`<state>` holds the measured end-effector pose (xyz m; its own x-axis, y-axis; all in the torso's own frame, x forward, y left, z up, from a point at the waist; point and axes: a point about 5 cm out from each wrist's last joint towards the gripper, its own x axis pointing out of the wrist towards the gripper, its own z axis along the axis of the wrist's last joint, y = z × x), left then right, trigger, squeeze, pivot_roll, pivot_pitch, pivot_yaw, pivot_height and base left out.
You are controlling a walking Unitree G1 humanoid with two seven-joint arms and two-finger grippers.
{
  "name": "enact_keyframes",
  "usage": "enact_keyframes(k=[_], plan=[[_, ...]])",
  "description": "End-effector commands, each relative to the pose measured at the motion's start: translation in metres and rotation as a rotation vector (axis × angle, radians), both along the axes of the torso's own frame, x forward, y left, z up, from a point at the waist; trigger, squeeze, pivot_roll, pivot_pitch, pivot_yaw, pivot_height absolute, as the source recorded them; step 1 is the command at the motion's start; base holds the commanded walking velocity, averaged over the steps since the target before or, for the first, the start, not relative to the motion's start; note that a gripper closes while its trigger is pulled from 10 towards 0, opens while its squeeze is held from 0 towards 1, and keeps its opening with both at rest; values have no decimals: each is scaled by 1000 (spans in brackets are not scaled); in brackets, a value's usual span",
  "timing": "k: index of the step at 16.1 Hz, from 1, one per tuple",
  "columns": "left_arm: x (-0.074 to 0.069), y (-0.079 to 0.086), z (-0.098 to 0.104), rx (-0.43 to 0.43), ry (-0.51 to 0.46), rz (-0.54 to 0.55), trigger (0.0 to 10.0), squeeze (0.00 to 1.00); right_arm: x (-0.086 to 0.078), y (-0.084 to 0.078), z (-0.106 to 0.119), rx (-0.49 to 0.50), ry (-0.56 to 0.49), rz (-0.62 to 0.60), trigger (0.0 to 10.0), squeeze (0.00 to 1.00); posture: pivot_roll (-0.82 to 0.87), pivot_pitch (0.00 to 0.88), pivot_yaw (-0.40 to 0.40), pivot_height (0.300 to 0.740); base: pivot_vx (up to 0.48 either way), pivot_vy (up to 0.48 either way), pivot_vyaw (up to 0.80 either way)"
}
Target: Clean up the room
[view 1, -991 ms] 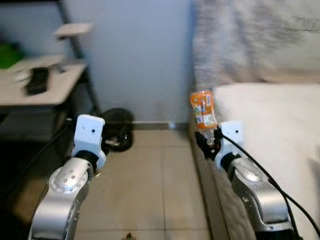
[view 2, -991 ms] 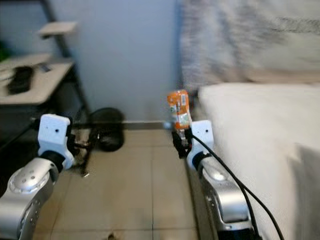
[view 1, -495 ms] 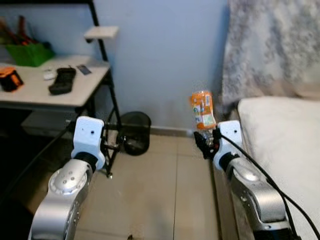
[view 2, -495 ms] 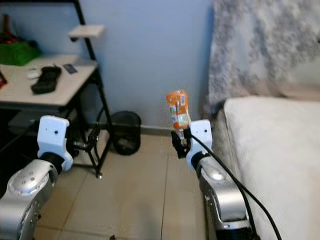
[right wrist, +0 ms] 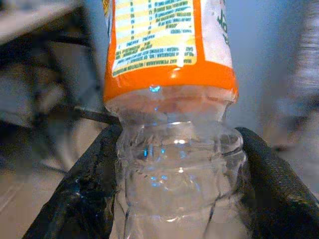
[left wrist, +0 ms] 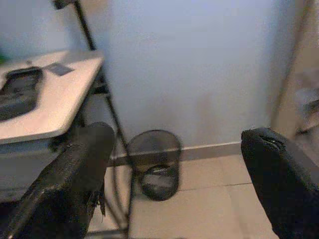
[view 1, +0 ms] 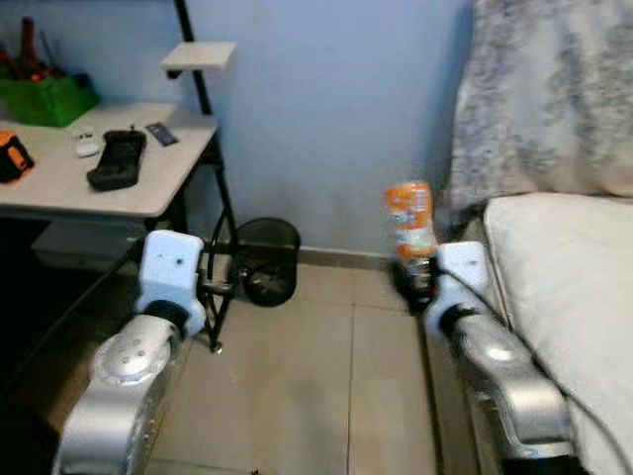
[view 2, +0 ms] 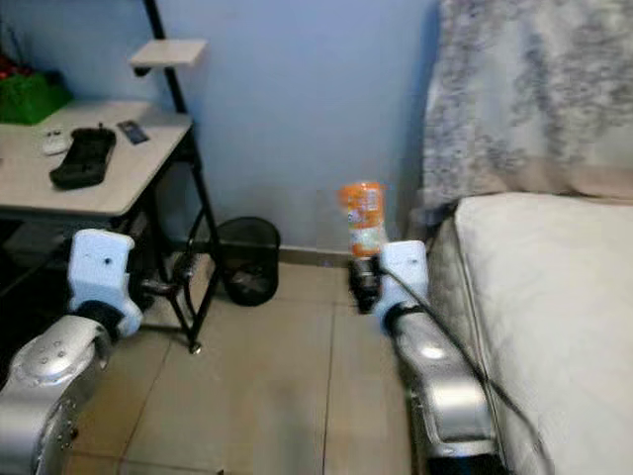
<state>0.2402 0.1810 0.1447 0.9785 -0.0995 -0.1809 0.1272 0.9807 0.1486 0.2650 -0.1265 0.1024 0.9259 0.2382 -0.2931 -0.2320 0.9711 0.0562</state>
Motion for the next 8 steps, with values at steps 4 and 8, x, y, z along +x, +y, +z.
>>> enact_keyframes(k=[4,8], plan=[[1,-3,2,-22,-8,-2,10000,0,1,-5,6,-14,-32,-15,10000,0,51,0,41,740,325,0,0],[2,-3,1,-28,-10,0,10000,0,1,-5,6,-16,-32,-16,10000,0,52,0,35,740,326,0,0]])
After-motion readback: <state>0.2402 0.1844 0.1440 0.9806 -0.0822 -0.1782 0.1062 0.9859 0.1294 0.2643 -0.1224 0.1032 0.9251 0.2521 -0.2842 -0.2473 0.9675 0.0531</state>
